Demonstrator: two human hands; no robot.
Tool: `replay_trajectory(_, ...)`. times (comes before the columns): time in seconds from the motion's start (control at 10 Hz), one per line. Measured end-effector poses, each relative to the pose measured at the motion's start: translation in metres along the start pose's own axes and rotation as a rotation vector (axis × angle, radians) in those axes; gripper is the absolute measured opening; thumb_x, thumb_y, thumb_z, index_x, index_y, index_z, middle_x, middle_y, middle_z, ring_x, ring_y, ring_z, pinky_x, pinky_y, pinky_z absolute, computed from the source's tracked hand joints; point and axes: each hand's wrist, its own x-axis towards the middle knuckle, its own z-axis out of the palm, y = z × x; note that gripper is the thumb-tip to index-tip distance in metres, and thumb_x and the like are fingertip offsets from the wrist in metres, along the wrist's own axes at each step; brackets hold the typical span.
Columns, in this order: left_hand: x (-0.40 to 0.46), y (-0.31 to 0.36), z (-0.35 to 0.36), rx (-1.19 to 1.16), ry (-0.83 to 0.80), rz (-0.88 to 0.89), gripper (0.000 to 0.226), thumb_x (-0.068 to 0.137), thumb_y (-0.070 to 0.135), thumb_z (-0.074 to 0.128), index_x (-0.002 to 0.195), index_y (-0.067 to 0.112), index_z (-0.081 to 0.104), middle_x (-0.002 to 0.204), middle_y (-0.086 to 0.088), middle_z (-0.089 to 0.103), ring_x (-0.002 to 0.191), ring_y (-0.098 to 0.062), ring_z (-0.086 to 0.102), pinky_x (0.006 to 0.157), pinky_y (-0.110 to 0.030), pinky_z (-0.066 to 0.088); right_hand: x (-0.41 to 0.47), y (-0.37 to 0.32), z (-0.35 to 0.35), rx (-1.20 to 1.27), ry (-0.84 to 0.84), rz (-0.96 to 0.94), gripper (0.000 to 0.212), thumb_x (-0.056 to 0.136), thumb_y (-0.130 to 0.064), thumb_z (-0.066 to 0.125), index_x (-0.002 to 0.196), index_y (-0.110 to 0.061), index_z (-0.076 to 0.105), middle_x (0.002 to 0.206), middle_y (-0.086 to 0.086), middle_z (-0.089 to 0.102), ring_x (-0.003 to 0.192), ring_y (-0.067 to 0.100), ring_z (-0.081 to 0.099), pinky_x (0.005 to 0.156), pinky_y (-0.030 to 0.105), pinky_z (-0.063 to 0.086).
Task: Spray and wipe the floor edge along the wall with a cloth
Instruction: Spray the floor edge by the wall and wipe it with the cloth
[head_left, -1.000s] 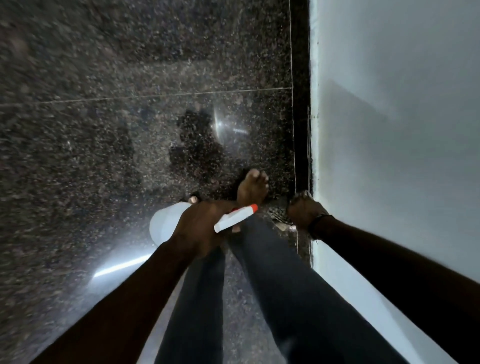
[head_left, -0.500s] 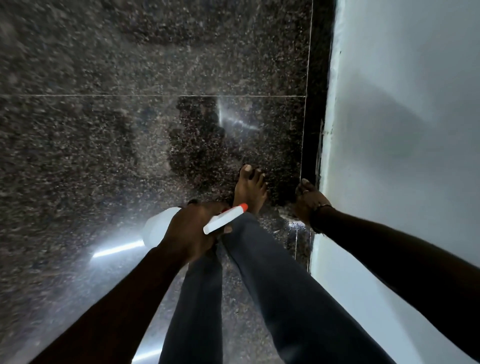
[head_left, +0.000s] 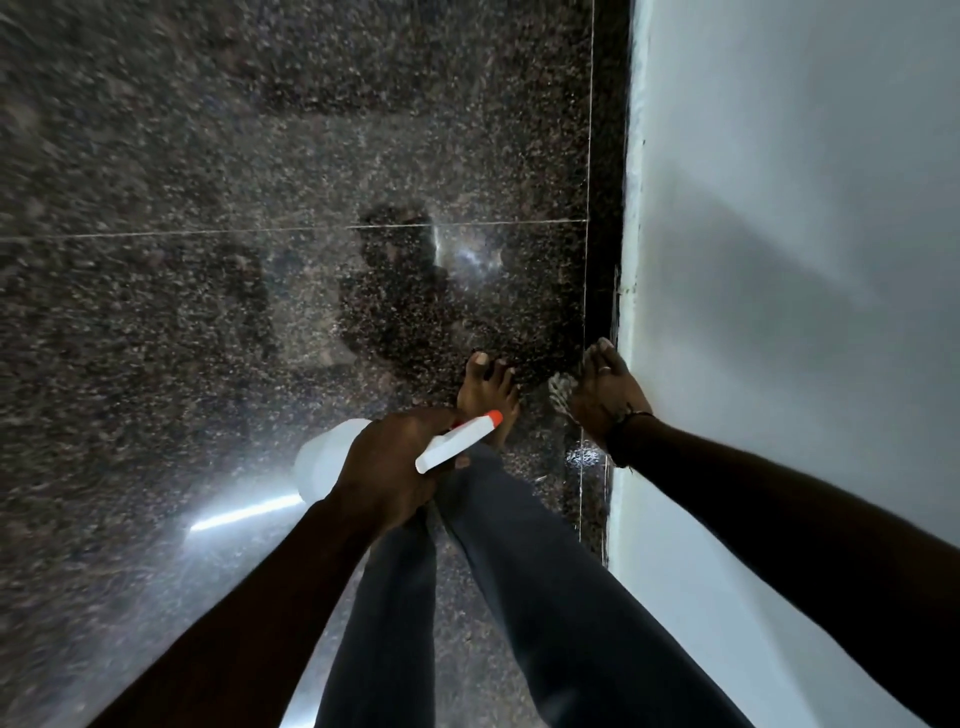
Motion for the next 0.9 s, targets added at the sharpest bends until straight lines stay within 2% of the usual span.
replay_trajectory(0.1,0.004,0.011,-0.005,-0.002,0.042,0.042,0.020,0.071,0.052,0.051,0.087,0.041,0.059,0.078,0.009,0.067,0.073,-0.012,0.063,0.064,-0.032,0.047,-0.004,-0.014,-0.010,0.151,0.373,0.057,0.048,0.099,-0.032,0.024,0.099,-0.044,0.070,0.103,-0.026,0.071,0.116,-0.009,0.055,0.119,0.052,0.012)
replay_trajectory(0.2,0.010,0.024,-0.011,0.007,0.072,0.088,0.043,0.065,0.055,0.040,0.091,0.031,0.064,0.080,0.006,0.067,0.075,-0.016,0.063,0.063,-0.028,0.038,-0.015,-0.024,-0.003,0.250,0.468,-0.224,0.029,0.097,-0.020,0.040,0.108,-0.015,0.067,0.114,0.009,0.070,0.113,0.030,0.063,0.112,0.049,0.031)
replay_trajectory(0.3,0.017,0.039,-0.017,0.075,0.057,0.110,0.034,0.061,0.058,0.034,0.076,0.032,0.050,0.082,-0.002,0.067,0.077,-0.027,0.063,0.061,-0.029,0.035,-0.013,-0.023,0.002,0.291,0.569,-0.217,0.031,0.097,-0.023,0.040,0.109,-0.015,0.067,0.111,0.011,0.070,0.111,0.033,0.062,0.116,0.051,0.022)
replay_trajectory(0.4,0.021,0.051,-0.025,0.054,0.031,0.097,0.026,0.059,0.058,0.034,0.067,0.034,0.039,0.070,0.001,0.061,0.065,-0.019,0.057,0.056,-0.027,0.035,-0.011,-0.025,0.001,0.284,0.564,-0.245,0.031,0.097,-0.024,0.041,0.109,-0.014,0.068,0.110,0.012,0.070,0.112,0.034,0.062,0.118,0.055,0.014)
replay_trajectory(0.5,0.029,0.048,-0.037,0.068,0.027,0.127,0.020,0.064,0.057,0.041,0.067,0.037,0.047,0.062,0.011,0.053,0.058,-0.005,0.050,0.053,-0.020,0.030,0.000,-0.022,-0.008,0.319,0.624,-0.246,0.047,0.097,-0.046,0.030,0.122,-0.021,0.060,0.117,0.011,0.069,0.115,0.034,0.059,0.118,0.056,0.009)
replay_trajectory(0.6,0.037,0.042,-0.046,0.068,0.018,0.143,0.012,0.074,0.046,0.054,0.078,0.035,0.056,0.071,0.009,0.060,0.065,-0.008,0.057,0.056,-0.026,0.039,0.010,-0.012,-0.018,0.292,0.686,-0.268,0.052,0.097,-0.052,0.022,0.129,-0.027,0.055,0.121,0.014,0.066,0.117,0.038,0.056,0.117,0.057,0.005)
replay_trajectory(0.7,0.046,0.035,-0.050,0.065,0.009,0.161,0.003,0.072,0.034,0.056,0.075,0.033,0.056,0.067,0.005,0.059,0.061,-0.009,0.056,0.053,-0.025,0.038,0.013,0.001,-0.024,0.188,0.690,-0.272,0.050,0.101,-0.043,0.024,0.133,-0.018,0.053,0.124,0.021,0.062,0.124,0.042,0.049,0.118,0.057,0.004)
replay_trajectory(0.8,0.057,0.025,-0.054,0.149,-0.036,0.178,0.033,0.069,0.031,0.047,0.093,0.019,0.065,0.076,0.002,0.064,0.067,-0.011,0.058,0.058,-0.031,0.041,0.022,0.013,-0.020,0.119,0.649,-0.249,0.045,0.102,-0.035,0.028,0.129,-0.015,0.058,0.125,0.020,0.062,0.130,0.041,0.044,0.120,0.054,0.002)
replay_trajectory(0.9,0.060,0.018,-0.059,0.069,0.017,0.098,0.028,0.063,0.026,0.047,0.084,0.018,0.063,0.073,0.000,0.067,0.066,-0.015,0.061,0.059,-0.041,0.045,0.033,0.025,-0.019,0.137,0.456,-0.304,0.043,0.100,-0.027,0.038,0.133,-0.003,0.052,0.143,0.019,0.047,0.141,0.031,0.030,0.122,0.039,0.001)
